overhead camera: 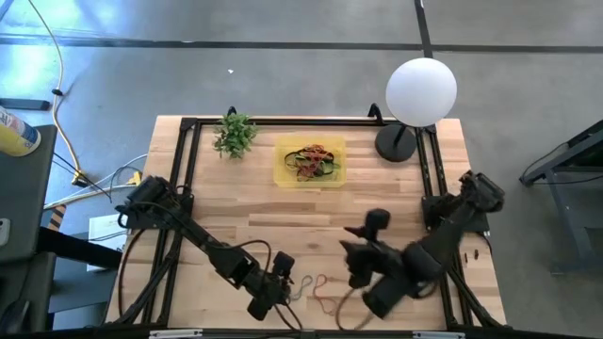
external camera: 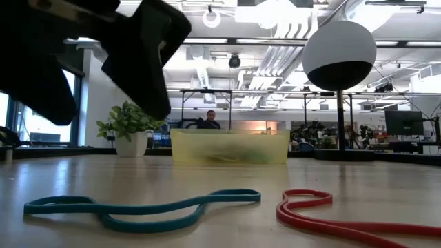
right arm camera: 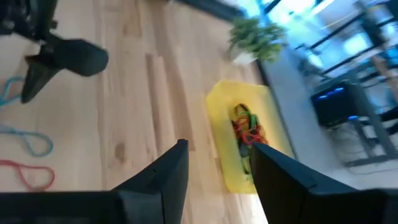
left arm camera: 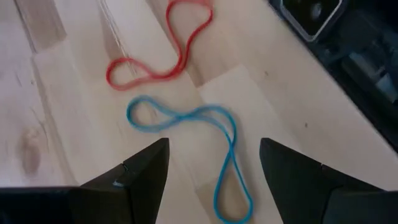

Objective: Pick and place rubber bands into bin
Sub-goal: Put the blue rubber band into the yellow bin

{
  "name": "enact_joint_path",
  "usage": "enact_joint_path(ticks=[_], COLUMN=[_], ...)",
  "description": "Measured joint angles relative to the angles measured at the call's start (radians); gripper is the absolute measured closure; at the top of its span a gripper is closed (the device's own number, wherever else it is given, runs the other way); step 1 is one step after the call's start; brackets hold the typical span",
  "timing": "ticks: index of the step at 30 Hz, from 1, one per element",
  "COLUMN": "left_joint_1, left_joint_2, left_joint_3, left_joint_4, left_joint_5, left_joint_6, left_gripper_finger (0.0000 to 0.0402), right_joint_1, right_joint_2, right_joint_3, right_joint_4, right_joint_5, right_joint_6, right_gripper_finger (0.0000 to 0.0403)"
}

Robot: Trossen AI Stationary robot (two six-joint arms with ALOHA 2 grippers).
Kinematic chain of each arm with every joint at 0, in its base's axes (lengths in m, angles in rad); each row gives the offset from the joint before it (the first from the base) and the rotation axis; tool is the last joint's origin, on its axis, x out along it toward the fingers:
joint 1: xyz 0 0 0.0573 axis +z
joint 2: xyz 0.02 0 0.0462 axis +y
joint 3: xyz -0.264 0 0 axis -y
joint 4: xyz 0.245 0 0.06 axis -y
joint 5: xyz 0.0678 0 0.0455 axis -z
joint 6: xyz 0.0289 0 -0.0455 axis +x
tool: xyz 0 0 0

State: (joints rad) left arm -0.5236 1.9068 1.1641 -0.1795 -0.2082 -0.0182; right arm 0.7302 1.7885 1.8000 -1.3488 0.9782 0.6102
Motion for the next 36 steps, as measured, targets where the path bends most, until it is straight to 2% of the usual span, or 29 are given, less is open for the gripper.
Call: enact_joint_path(ticks=[5, 11, 20, 23, 31, 36], left_joint_1=[0.0, 0.001, 0.001, 0.007, 0.021, 0.029], left_joint_2=[0.029, 0.059, 0.143, 0.16, 0.166, 0.2], left_joint_3=[0.048, 0.132, 0.284, 0.301, 0.303, 0.303], left_joint_4=[-0.065, -0.189, -0.343, -0.383, -0.388, -0.362], left_joint_5=[0.002, -0.006, 0.023, 0.025, 0.041, 0.094], left_joint_6=[-0.02, -0.043, -0.03, -0.03, -0.039, -0.039], left_gripper_finger=[0.0163, 0.0174, 0.0221, 0.0227, 0.0202, 0.0187], right_joint_1=[0.116, 0.177, 0.182, 0.18, 0.188, 0.189], right_joint_2=[0.0, 0.0, -0.001, -0.002, -0.004, -0.004], right_joint_3=[-0.047, -0.143, -0.282, -0.31, -0.311, -0.311], right_joint_4=[-0.069, -0.045, 0.036, 0.055, 0.081, 0.083], right_joint_5=[0.121, 0.117, 0.123, 0.125, 0.142, 0.15], right_joint_6=[0.175, 0.26, 0.282, 0.285, 0.276, 0.271], right_gripper_finger=[0.0251, 0.026, 0.0263, 0.0263, 0.0263, 0.0263])
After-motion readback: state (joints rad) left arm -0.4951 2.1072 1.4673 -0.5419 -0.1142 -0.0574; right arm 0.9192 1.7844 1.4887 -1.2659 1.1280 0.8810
